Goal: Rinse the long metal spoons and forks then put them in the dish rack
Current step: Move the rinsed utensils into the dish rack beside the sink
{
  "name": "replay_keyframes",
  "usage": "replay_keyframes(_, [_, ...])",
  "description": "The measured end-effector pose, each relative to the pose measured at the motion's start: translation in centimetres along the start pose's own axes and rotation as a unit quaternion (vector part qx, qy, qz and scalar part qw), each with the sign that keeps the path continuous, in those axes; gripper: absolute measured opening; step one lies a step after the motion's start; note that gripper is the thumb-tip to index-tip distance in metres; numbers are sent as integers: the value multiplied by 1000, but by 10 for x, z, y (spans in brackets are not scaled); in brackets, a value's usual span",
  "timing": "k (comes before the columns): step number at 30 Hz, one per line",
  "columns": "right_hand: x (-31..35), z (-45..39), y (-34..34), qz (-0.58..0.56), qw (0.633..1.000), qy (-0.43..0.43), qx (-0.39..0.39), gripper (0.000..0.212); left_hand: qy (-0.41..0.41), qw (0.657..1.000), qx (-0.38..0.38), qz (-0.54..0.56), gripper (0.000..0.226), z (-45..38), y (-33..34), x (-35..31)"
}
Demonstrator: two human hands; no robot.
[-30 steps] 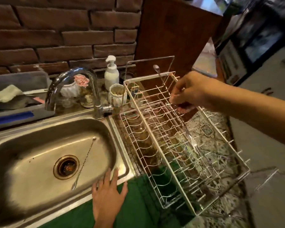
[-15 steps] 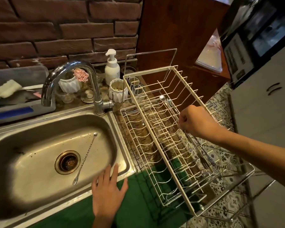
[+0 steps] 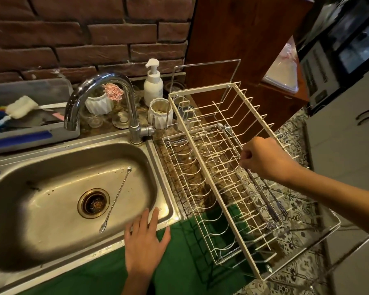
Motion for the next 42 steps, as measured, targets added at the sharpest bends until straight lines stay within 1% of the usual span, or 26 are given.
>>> replay_keyframes(3, [6,2,-3,13,999,10,28,12,3,1000,8,4,71,-1,1,0])
replay_keyframes(5, [20,1,-10,7,1000,5,27,8,4,1000,8,5,71,-1,2,1])
replay_keyframes(7, [50,-3,-23,-25,998,-54,-17,8,1,1000,13,12,70,-1,0,1])
replay_keyframes(8, [72,-5,-29,-59,993,-91,-41,8,0,1000,19,15,70,-1,-1,2])
replay_keyframes(10, [122,-15,-30,-128,977,-162,-49,9,4,999,30,18,71,0,-1,3])
replay_keyframes(12, [170,-36,-8,-111,967,-229,-10,13,14,999,38,29,70,-1,-4,2])
replay_keyframes(13, [191,-51,14,-79,965,-248,26,14,19,999,39,30,69,-1,-3,2])
replay_keyframes(14, [210,-69,44,-45,965,-249,71,16,26,998,46,29,67,-2,-3,2])
replay_keyframes(15, [225,-87,77,-10,964,-241,114,18,33,998,47,26,66,-3,-2,3])
replay_keyframes(17, [243,-122,146,31,961,-208,178,13,45,995,89,31,62,-4,6,2])
replay_keyframes(18, [247,-137,179,23,964,-180,193,11,51,990,124,37,58,-3,12,2])
replay_keyframes(20, [248,-158,238,-42,970,-104,215,8,14,985,146,88,50,-3,23,7])
replay_keyframes(21, [242,-162,264,-66,970,-67,223,11,4,987,136,84,52,-4,26,8])
replay_keyframes(22, [235,-163,289,-79,968,-36,237,7,-2,988,126,92,56,-7,26,7])
replay_keyframes(23, [226,-163,312,-103,961,-5,256,9,5,992,90,90,60,-8,25,6])
replay_keyframes(24, [215,-161,333,-138,950,39,277,23,14,989,80,124,63,-9,21,5])
replay_keyframes(25, [206,-159,350,-177,935,88,293,31,17,987,57,146,65,-9,18,4])
replay_keyframes(26, [197,-156,362,-199,926,122,296,34,22,986,48,158,65,-8,16,3])
replay_keyframes(28, [186,-158,383,-211,922,180,271,29,24,987,35,153,65,-7,23,3])
replay_keyframes(30, [179,-160,395,-225,924,212,225,23,26,989,32,144,68,-7,26,2])
replay_keyframes(34, [171,-161,412,-318,890,289,154,7,24,988,52,146,72,-7,28,0])
replay_keyframes(38, [176,-157,419,-351,878,306,110,12,19,990,53,132,65,-7,26,1])
replay_keyframes(42, [180,-156,411,-348,881,300,116,22,22,989,48,138,65,-5,18,3])
Point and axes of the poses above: each hand's wrist, its own z-axis away from the middle knuckle, its own y-axis out of the palm, x = y × z, the point moved 3 cm from there along -z, towards the middle knuckle, and after that the axes turned 13 degrees about -z, right-handed, at the moved point
